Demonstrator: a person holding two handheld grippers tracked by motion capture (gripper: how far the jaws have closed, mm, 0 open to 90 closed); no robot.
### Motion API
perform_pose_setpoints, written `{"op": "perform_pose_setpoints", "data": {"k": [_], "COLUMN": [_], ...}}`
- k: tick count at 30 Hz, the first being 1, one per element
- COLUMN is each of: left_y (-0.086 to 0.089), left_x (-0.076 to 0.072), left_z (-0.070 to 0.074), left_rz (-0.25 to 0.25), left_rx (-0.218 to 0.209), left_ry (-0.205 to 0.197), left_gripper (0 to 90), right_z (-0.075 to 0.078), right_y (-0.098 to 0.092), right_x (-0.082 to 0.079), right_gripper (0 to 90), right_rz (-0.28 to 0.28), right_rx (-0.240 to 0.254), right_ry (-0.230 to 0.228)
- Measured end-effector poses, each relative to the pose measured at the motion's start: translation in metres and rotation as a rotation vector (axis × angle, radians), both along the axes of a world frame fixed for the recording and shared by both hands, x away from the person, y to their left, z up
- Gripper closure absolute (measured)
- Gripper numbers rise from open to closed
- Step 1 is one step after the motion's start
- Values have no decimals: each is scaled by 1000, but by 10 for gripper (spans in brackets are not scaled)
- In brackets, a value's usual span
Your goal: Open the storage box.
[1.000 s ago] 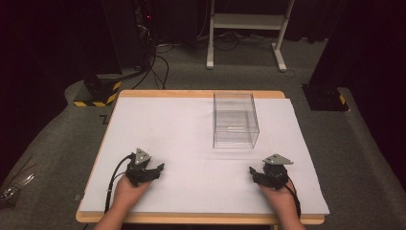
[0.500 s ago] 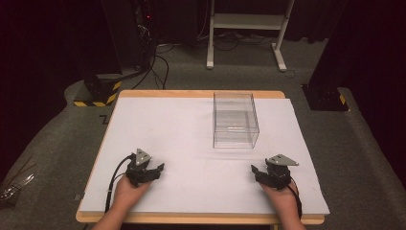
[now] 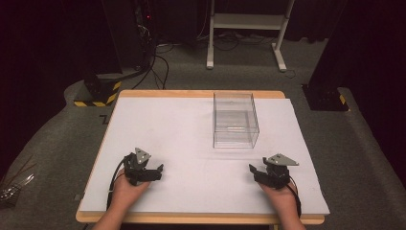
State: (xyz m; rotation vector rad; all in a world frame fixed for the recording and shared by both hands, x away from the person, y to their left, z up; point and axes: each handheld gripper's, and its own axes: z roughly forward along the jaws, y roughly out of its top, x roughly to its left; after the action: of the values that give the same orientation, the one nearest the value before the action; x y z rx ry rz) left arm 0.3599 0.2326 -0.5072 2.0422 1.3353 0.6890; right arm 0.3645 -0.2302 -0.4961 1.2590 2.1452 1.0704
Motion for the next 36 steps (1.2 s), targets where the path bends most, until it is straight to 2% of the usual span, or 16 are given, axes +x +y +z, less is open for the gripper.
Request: {"op": "perform_pose_setpoints", "data": {"k": [1, 4, 6, 16, 20, 25, 30, 36], "left_y": [3, 13, 17, 17, 16, 17, 17, 17], "left_x": [1, 1, 2, 2, 1, 2, 2, 2], "left_z": [0, -1, -2, -2, -2, -3, -3, -3], "left_rz": [2, 20, 16, 11, 1, -5, -6, -7], "left_rx": [-8, -28, -76, -72, -67, -81, -81, -81], "left_ry": [11, 21, 53, 51, 41, 44, 44, 43], "left_gripper": [0, 0, 3, 3, 21, 31, 31, 32], "right_z": [1, 2, 3, 14, 19, 24, 28, 33], "right_y": [2, 7, 9, 18, 21, 23, 26, 31], "right_x": [0, 0, -1, 2, 8, 19, 23, 29], "right_gripper": [347, 342, 340, 345, 354, 354, 366, 371], "right_rz": [4, 19, 30, 70, 91, 92, 99, 93], "right_rx": [2, 2, 4, 45, 57, 75, 76, 59], "right_ry": [-2, -6, -14, -44, -64, -57, -87, -93]}}
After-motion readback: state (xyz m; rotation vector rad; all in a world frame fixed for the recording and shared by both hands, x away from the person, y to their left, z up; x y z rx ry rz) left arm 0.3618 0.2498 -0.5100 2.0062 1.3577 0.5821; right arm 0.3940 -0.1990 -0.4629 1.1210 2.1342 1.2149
